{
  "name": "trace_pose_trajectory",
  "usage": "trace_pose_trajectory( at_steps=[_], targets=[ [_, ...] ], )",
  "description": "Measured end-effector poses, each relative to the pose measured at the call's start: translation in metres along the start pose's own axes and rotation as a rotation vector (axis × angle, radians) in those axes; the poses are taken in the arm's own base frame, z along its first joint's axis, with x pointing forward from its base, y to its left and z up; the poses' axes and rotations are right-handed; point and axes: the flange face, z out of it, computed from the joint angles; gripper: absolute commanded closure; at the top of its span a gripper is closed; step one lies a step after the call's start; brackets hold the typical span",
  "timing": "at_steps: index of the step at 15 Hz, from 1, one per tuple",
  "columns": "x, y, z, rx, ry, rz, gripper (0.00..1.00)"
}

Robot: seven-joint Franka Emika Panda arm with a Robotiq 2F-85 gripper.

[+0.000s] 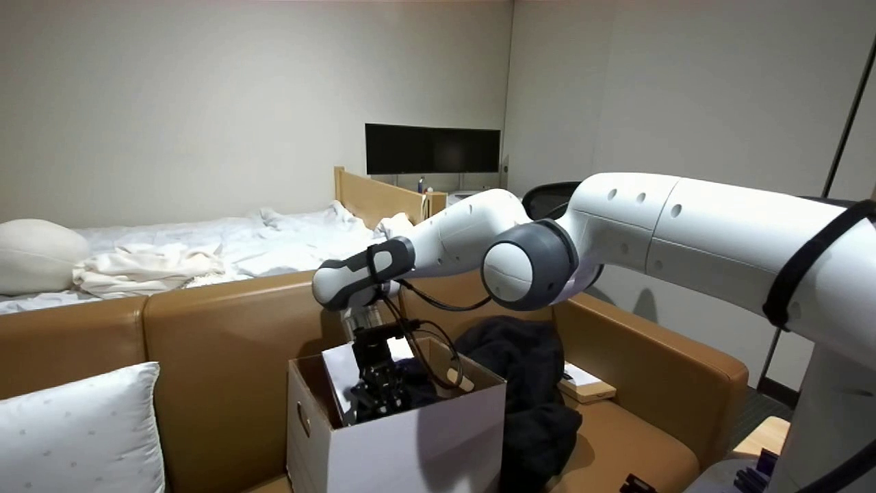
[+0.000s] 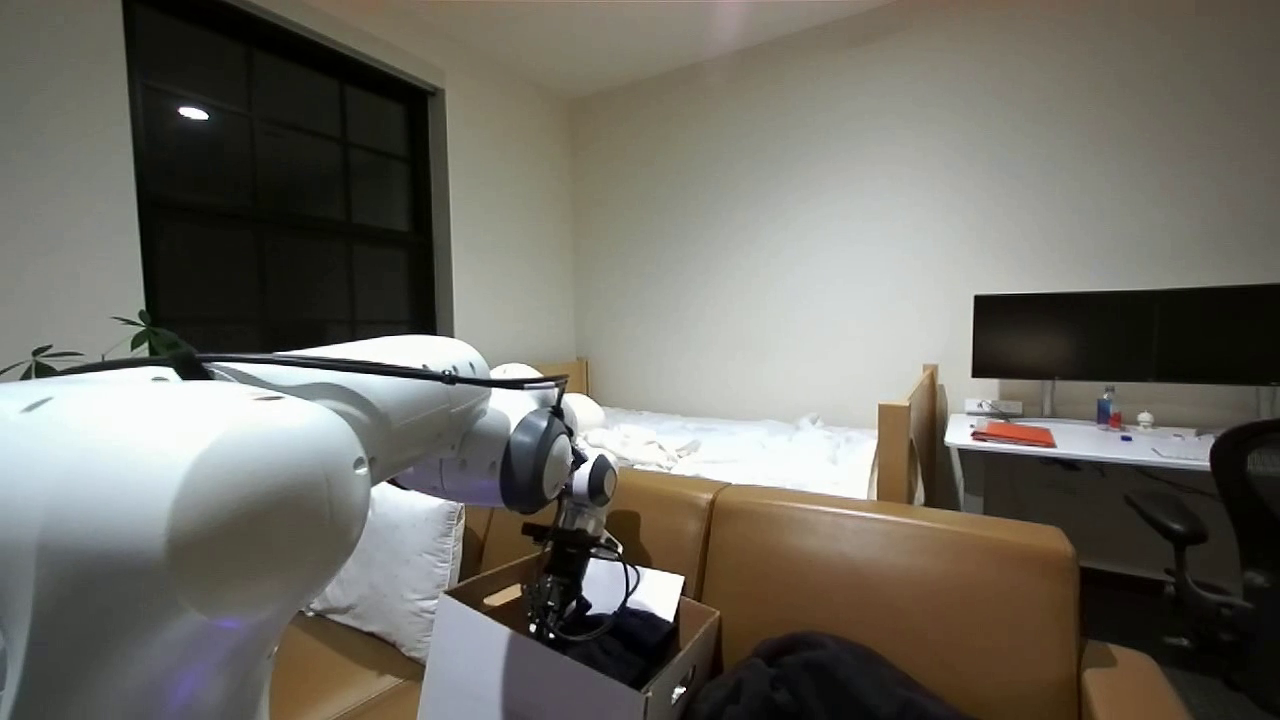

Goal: Remove the jersey from the box and put it on the couch

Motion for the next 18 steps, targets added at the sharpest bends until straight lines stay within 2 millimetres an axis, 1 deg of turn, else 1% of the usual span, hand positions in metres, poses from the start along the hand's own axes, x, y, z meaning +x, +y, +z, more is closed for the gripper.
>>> trace_pose_trajectory(
  at_steps=[2, 5, 7, 8, 10, 12, 15, 18],
  targets=[
    [-0.001, -0.002, -0.002, 0.017, -0.003, -0.003, 1.00],
    [-0.004, -0.004, -0.014, 0.028, 0.012, -0.005, 0.99],
    [-0.005, -0.005, -0.027, 0.031, 0.041, -0.006, 0.99],
    [-0.006, -0.007, -0.037, 0.033, 0.070, -0.006, 0.99],
    [-0.012, -0.016, -0.069, 0.025, 0.150, -0.011, 0.99],
    [-0.028, -0.035, -0.110, -0.019, 0.235, -0.022, 0.99],
    [-0.064, -0.074, -0.167, -0.115, 0.348, -0.027, 0.99],
    [-0.098, -0.109, -0.210, -0.171, 0.457, 0.022, 0.99]
  ],
)
